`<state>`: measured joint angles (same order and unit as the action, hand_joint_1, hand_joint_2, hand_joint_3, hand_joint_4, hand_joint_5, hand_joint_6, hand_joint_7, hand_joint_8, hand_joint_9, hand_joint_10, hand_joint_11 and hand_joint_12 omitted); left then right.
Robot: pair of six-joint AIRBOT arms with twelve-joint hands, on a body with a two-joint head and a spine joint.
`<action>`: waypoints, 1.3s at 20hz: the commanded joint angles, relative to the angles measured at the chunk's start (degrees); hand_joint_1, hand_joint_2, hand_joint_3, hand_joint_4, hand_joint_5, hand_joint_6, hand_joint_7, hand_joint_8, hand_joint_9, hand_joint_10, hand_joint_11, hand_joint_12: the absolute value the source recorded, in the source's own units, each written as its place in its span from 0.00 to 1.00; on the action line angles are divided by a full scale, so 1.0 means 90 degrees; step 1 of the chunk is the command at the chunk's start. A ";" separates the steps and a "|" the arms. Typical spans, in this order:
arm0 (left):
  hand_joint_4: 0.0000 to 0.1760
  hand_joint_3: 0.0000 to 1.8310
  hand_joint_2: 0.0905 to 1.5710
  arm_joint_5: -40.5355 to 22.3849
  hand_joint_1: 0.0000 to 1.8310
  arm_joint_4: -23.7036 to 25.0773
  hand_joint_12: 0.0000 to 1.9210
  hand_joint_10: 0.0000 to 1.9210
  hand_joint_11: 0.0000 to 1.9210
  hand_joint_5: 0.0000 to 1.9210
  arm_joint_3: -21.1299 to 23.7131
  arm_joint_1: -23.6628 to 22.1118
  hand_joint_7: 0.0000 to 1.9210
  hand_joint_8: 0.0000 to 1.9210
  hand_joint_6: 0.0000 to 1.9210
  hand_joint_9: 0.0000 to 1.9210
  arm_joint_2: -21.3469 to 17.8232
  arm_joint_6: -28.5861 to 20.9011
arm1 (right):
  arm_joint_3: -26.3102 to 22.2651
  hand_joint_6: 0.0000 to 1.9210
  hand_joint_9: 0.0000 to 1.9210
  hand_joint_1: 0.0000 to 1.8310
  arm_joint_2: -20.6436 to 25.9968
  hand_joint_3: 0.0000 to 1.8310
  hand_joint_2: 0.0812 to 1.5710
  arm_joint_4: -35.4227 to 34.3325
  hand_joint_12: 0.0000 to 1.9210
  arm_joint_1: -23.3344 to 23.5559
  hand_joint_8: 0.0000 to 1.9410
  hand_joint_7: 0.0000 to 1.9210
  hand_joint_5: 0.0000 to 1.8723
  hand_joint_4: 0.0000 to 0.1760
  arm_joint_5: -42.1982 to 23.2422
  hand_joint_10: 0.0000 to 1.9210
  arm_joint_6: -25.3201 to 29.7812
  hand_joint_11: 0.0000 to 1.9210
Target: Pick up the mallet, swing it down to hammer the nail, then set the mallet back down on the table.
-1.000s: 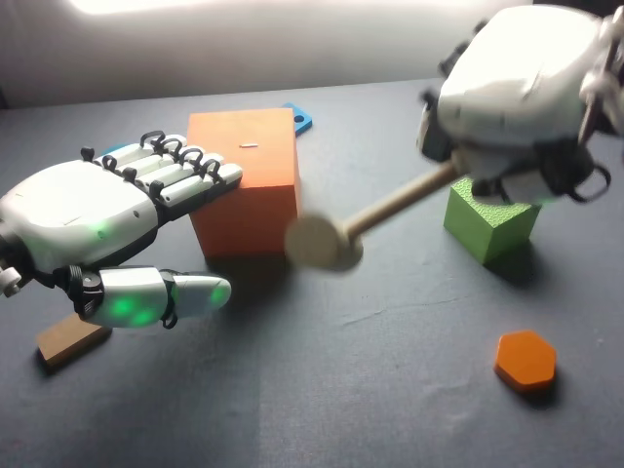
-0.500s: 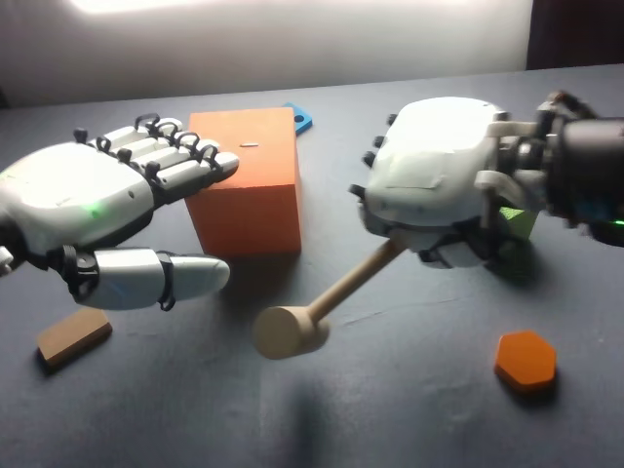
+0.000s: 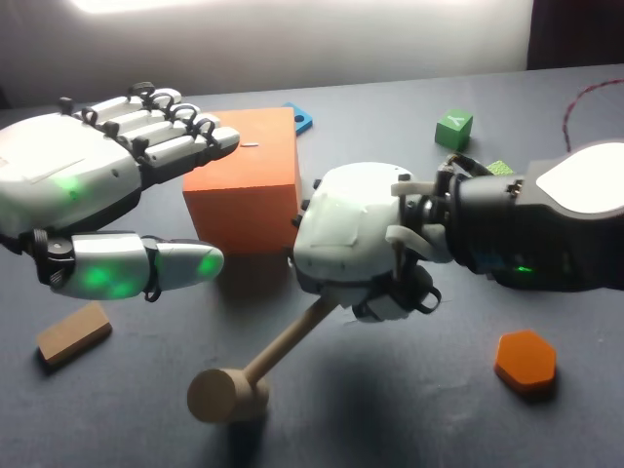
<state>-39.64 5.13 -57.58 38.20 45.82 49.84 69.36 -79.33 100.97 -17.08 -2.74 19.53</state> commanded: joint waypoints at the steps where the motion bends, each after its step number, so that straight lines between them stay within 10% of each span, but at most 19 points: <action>1: 0.00 0.00 0.76 -0.0771 0.00 -0.0063 0.01 0.00 0.00 0.04 0.0053 -0.0069 0.04 0.00 0.00 0.02 -0.0099 -0.0021 | 0.0109 1.00 0.75 0.80 -0.0031 0.00 0.78 0.0023 1.00 0.0003 1.00 0.69 0.56 0.00 0.0206 1.00 -0.0086 0.80; 6: 0.00 0.00 0.76 -0.0854 0.00 0.0188 0.02 0.00 0.01 0.05 0.0211 -0.0072 0.05 0.00 0.00 0.03 -0.0204 -0.0210 | 0.0229 1.00 0.70 0.80 -0.0159 0.00 0.77 0.0023 1.00 -0.0079 1.00 0.64 0.50 0.00 0.0291 1.00 -0.0350 0.74; 8: 0.00 0.00 0.76 -0.0904 0.00 0.0233 0.02 0.00 0.01 0.05 0.0244 -0.0077 0.05 0.00 0.00 0.03 -0.0204 -0.0235 | 0.0229 1.00 0.53 0.80 -0.0157 0.00 0.76 0.0023 1.00 -0.0121 1.00 0.47 0.38 0.00 0.0353 1.00 -0.0385 0.55; 9: 0.00 0.00 0.76 -0.0919 0.00 0.0262 0.02 0.00 0.00 0.05 0.0262 -0.0085 0.05 0.00 0.00 0.03 -0.0205 -0.0235 | 0.0229 0.86 0.31 0.72 -0.0146 0.05 0.80 0.0023 1.00 -0.0139 0.91 0.31 0.34 0.00 0.0367 0.96 -0.0388 0.30; 11: 0.00 0.00 0.76 -0.0936 0.00 0.0277 0.05 0.00 0.00 0.06 0.0287 -0.0090 0.06 0.00 0.00 0.04 -0.0210 -0.0237 | 0.0228 0.75 0.26 0.71 -0.0112 0.01 0.84 0.0023 0.92 -0.0153 0.89 0.25 0.36 0.00 0.0366 0.94 -0.0389 0.21; 12: 0.00 0.00 0.77 -0.0939 0.00 0.0285 0.05 0.00 0.00 0.06 0.0302 -0.0089 0.06 0.00 0.00 0.04 -0.0223 -0.0237 | 0.0228 0.77 0.12 0.61 -0.0091 0.00 0.82 0.0023 0.93 -0.0162 0.74 0.15 0.34 0.00 0.0369 0.86 -0.0389 0.04; 13: 0.00 0.00 0.76 -0.0939 0.00 0.0285 0.05 0.00 0.00 0.05 0.0312 -0.0088 0.05 0.00 0.00 0.03 -0.0232 -0.0237 | 0.0228 0.30 0.12 0.68 -0.0073 0.00 0.73 0.0023 0.82 -0.0167 0.51 0.15 0.23 0.00 0.0369 0.66 -0.0389 0.01; 17: 0.00 0.00 0.76 -0.0939 0.00 0.0318 0.04 0.00 0.00 0.06 0.0351 -0.0084 0.05 0.00 0.00 0.03 -0.0267 -0.0285 | 0.0206 0.01 0.13 0.61 0.0011 0.00 0.70 0.0022 0.49 -0.0189 0.13 0.19 0.17 0.00 0.0370 0.28 -0.0387 0.00; 24: 0.00 0.00 0.76 -0.0939 0.00 0.0320 0.06 0.00 0.00 0.06 0.0495 -0.0091 0.06 0.00 0.00 0.04 -0.0312 -0.0329 | -0.0150 0.00 0.10 0.54 0.0384 0.00 0.65 0.0023 0.44 -0.0178 0.00 0.12 0.08 0.00 0.0387 0.09 -0.0386 0.00; 26: 0.00 0.00 0.76 -0.0939 0.00 0.0320 0.06 0.00 0.00 0.06 0.0498 -0.0110 0.05 0.00 0.00 0.04 -0.0315 -0.0331 | -0.0318 0.00 0.07 0.50 0.0554 0.00 0.65 0.0023 0.21 -0.0123 0.00 0.08 0.05 0.00 0.0406 0.02 -0.0377 0.00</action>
<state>-41.34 8.86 -53.15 37.91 43.64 46.98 66.32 -74.30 100.82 -18.96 0.08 16.43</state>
